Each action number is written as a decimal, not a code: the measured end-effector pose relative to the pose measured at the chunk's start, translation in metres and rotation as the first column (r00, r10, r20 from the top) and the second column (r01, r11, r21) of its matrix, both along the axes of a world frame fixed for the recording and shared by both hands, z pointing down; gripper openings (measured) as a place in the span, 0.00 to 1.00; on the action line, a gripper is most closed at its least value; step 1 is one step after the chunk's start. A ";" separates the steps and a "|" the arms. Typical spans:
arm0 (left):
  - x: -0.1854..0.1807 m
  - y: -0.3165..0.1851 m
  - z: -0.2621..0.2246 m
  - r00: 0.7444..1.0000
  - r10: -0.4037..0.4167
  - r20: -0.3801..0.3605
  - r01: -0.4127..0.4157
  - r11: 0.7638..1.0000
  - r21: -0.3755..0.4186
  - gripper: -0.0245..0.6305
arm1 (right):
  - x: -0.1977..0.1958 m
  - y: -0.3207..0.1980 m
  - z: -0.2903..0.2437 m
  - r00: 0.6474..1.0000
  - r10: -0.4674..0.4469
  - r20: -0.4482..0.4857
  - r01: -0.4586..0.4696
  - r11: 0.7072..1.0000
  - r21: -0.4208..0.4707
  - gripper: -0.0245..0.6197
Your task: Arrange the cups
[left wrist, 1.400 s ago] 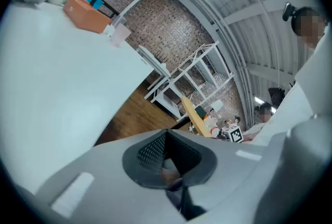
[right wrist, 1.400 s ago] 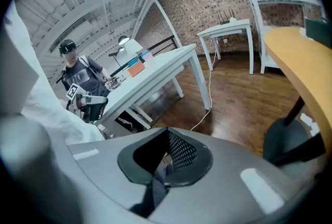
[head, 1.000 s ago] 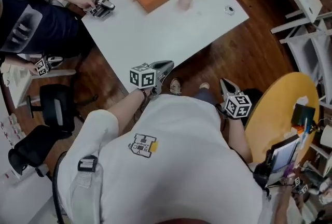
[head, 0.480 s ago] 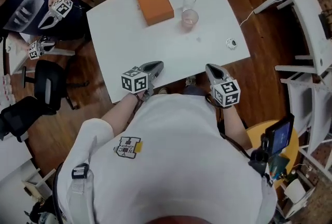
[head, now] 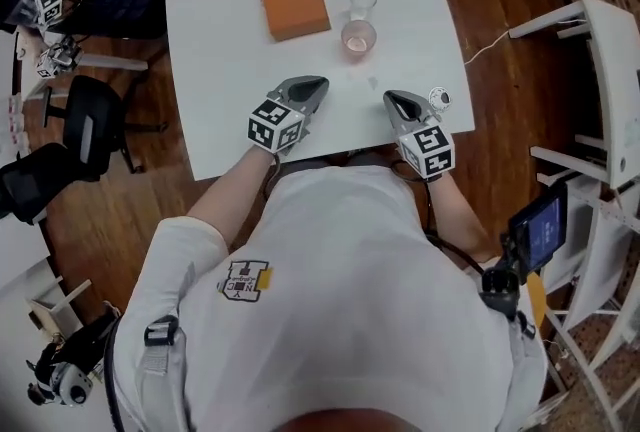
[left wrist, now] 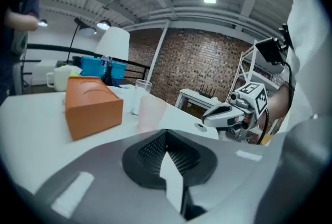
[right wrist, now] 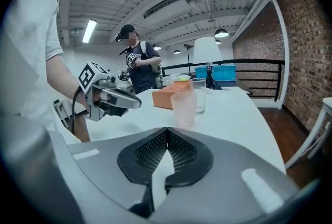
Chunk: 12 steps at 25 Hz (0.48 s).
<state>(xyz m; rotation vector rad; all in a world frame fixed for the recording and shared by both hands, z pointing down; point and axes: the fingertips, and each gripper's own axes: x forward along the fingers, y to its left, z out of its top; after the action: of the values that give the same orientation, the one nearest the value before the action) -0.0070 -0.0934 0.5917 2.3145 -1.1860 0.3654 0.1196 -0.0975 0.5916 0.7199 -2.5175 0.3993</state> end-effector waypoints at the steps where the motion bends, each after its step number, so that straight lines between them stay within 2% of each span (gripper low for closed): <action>1: 0.007 -0.011 0.001 1.000 0.018 0.020 -0.019 1.000 0.023 0.04 | 0.000 -0.003 0.001 1.000 -0.002 -0.008 0.002 1.000 -0.002 0.04; 3: 0.019 -0.029 0.008 0.997 0.052 0.052 -0.055 0.997 0.048 0.15 | 0.003 -0.005 0.002 1.000 0.011 -0.022 -0.012 1.000 -0.013 0.04; 9: 0.034 -0.070 0.037 0.975 0.087 0.202 -0.107 0.990 0.090 0.72 | 0.022 -0.006 0.002 0.997 0.035 -0.069 -0.036 0.999 -0.017 0.04; 10: 0.038 -0.075 0.038 0.969 0.101 0.226 -0.127 0.986 0.104 0.78 | 0.027 -0.006 0.002 0.996 0.041 -0.079 -0.043 0.999 -0.019 0.04; 12: 0.047 -0.084 0.041 0.960 0.115 0.255 -0.152 0.980 0.130 0.81 | 0.035 -0.004 0.004 0.994 0.053 -0.094 -0.055 0.998 -0.024 0.04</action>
<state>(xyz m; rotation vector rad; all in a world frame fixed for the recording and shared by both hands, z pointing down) 0.0404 -0.1774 0.6325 2.5439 -1.2095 0.6511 0.1545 -0.1010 0.5959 0.7801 -2.4057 0.4075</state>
